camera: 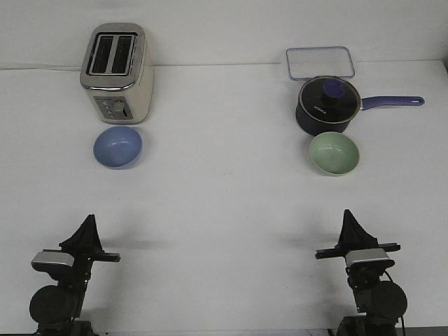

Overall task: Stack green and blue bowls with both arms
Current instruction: 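Move the right gripper forward toward the pale green bowl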

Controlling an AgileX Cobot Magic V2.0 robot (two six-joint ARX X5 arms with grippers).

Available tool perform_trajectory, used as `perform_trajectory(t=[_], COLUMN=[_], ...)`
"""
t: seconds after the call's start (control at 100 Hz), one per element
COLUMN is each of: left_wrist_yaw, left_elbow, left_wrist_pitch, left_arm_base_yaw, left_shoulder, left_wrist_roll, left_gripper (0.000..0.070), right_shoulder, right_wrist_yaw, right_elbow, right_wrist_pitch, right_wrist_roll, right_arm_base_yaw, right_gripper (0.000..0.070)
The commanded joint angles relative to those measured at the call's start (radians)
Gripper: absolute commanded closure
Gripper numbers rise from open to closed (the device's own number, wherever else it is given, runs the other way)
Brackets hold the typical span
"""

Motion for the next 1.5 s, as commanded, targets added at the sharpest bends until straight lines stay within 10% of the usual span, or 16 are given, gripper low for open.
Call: perform_trajectory(t=[0.0,0.32,1.099,1.489], left_wrist_yaw=[-0.001,-0.001,-0.001,-0.001], left_elbow=[-0.019,-0.019,-0.019,-0.019], left_wrist_pitch=[0.013,0.013,0.013,0.013], left_arm_base_yaw=[0.002,0.002,0.002,0.002], left_shoulder=[-0.001,-0.001,-0.001,-0.001], left_wrist_roll=[-0.009,-0.009,-0.009,-0.009], left_gripper=[0.0688,0.0688,0.0688,0.0688], right_shoulder=[-0.002,-0.002,0.610,0.750], right_wrist_yaw=[0.000,0.000,0.025,0.026], right_elbow=[-0.002,0.062,0.934,0.981], right_wrist_pitch=[0.013,-0.046,-0.822,-0.881], right_wrist_roll=[0.010,0.031,0.040,0.040], right_arm_base_yaw=[0.000,0.000,0.000,0.000], right_gripper=[0.0700,0.0700,0.0700,0.0700])
